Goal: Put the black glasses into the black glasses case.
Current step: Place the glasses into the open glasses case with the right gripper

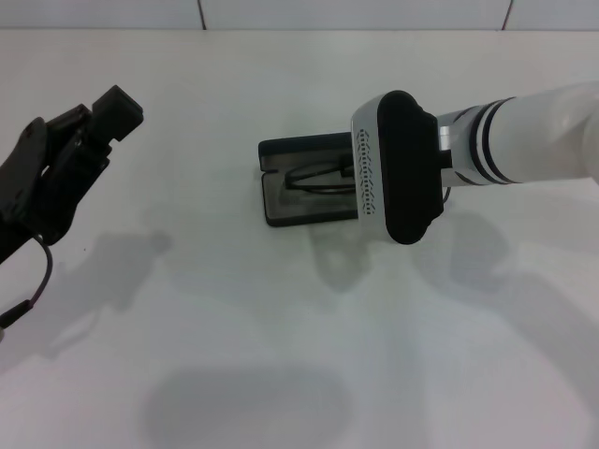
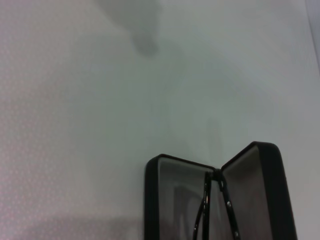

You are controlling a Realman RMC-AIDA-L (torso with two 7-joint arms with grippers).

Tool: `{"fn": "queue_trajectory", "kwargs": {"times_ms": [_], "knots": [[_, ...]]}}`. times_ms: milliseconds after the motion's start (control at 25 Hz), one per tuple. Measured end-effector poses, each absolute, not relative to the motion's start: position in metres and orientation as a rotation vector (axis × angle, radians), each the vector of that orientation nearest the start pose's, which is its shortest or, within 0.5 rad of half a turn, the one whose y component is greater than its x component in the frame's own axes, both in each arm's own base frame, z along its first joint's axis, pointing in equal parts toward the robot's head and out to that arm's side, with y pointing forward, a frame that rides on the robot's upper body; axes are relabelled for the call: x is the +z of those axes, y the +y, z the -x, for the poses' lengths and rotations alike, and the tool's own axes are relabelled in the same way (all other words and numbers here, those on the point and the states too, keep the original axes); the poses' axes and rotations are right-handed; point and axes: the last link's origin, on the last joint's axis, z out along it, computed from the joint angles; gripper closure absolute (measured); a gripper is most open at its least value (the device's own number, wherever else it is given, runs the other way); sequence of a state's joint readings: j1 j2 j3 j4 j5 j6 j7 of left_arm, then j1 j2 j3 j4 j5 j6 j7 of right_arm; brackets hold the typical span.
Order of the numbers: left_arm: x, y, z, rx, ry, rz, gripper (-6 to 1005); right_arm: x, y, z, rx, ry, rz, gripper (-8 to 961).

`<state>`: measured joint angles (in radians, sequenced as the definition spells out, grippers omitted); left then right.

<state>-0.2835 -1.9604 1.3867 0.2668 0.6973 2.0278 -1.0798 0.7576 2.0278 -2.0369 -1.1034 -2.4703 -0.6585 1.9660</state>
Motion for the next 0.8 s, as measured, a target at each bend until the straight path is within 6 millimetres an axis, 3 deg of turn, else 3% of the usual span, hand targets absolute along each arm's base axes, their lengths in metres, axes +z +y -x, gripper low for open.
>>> {"fn": "queue_trajectory", "kwargs": {"times_ms": [520,800], "knots": [[0.0451,0.2292,0.2682,-1.787,-0.485,2.185,931,-0.1127,0.3852,-0.1073,-0.366,-0.679,2.543,842],[0.0445,0.2286,0.2683,-1.788,-0.488,2.185,930,-0.1139,0.3827,-0.1074,-0.369,-0.678,2.553,796]]}}
